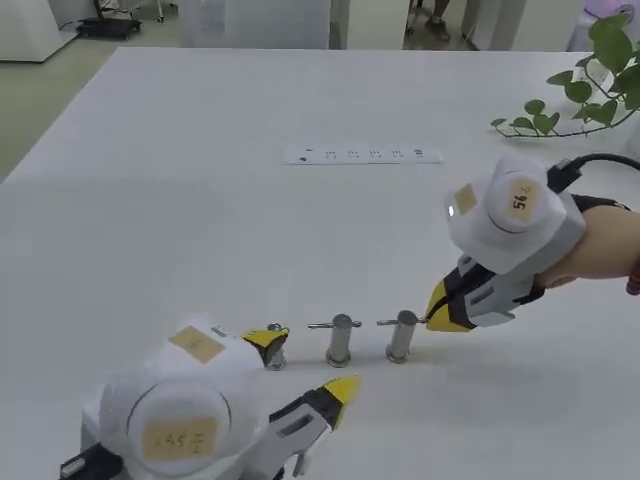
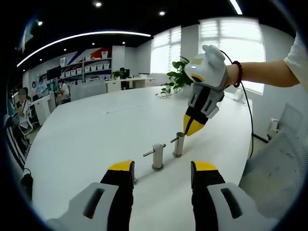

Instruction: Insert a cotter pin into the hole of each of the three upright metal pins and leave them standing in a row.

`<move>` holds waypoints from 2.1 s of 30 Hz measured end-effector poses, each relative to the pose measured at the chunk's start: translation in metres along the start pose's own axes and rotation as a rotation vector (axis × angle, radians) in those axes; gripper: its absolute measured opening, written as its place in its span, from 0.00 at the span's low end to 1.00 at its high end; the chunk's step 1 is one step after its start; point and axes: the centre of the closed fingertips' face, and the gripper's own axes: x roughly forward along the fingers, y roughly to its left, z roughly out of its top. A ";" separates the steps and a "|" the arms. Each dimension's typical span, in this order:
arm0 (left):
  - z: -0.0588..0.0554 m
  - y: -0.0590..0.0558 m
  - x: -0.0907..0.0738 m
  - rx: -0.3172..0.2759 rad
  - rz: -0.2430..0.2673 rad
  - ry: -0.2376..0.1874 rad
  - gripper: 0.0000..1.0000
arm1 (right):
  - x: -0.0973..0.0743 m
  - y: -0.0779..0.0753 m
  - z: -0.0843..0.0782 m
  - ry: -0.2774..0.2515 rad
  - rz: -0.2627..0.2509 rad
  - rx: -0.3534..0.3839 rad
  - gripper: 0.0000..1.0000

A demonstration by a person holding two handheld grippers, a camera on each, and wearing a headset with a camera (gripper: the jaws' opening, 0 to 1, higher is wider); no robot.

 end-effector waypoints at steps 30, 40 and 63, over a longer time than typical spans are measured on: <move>-0.010 0.050 -0.029 -0.049 0.079 0.008 0.70 | -0.003 0.001 0.005 -0.026 -0.009 0.100 0.14; -0.011 0.053 -0.033 -0.048 0.076 0.021 0.75 | -0.017 0.014 0.013 -0.129 -0.033 0.236 0.28; -0.015 0.068 -0.060 -0.081 0.041 0.052 0.94 | -0.062 0.037 0.007 -0.465 -0.264 0.624 0.70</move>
